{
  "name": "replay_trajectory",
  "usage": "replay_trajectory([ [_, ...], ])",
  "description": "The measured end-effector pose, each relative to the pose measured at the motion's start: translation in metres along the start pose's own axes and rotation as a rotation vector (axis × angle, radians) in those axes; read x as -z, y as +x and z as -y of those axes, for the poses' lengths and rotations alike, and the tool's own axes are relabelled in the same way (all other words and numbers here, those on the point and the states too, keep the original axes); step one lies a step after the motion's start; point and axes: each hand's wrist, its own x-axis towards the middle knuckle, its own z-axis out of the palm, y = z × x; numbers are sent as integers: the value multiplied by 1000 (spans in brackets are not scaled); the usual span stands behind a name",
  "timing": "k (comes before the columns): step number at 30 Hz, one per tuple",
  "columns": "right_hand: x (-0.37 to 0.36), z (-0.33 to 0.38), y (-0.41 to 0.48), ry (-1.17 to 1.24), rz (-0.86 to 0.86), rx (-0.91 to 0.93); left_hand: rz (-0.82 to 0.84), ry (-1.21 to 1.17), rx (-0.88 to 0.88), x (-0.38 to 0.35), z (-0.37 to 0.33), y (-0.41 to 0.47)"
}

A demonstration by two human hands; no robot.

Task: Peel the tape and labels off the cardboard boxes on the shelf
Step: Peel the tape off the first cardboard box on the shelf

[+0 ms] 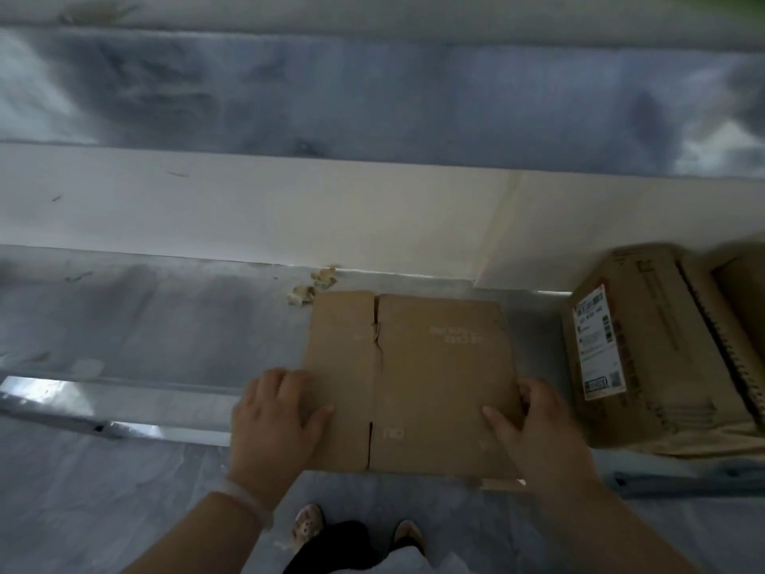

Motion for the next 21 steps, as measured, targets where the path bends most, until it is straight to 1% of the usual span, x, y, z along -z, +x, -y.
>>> replay_trajectory([
  [1,2,-1,1,54,44,-50,10,-32,93,2,2,-7],
  [2,4,-3,2,73,93,-85,58,-87,204,4,2,-12],
  [4,8,-5,4,33,190,-116,233,-274,458,7,1,-14],
  [5,10,-5,5,23,226,-120,320,-325,525,6,0,-13],
  [6,12,-4,4,37,245,-120,388,-325,530,6,0,-13],
  [7,15,-2,3,59,248,-120,406,-300,501,6,-1,-13],
  [9,19,3,-2,88,231,-118,339,-280,462,12,0,-14],
  [14,27,31,-19,189,176,-85,173,-335,426,45,20,-16],
  [16,25,52,-26,198,168,-48,135,-346,431,62,37,-17],
  [19,11,93,-35,203,108,29,74,-335,459,88,74,-23],
  [21,-4,129,-44,211,117,69,34,-353,486,108,105,-29],
])
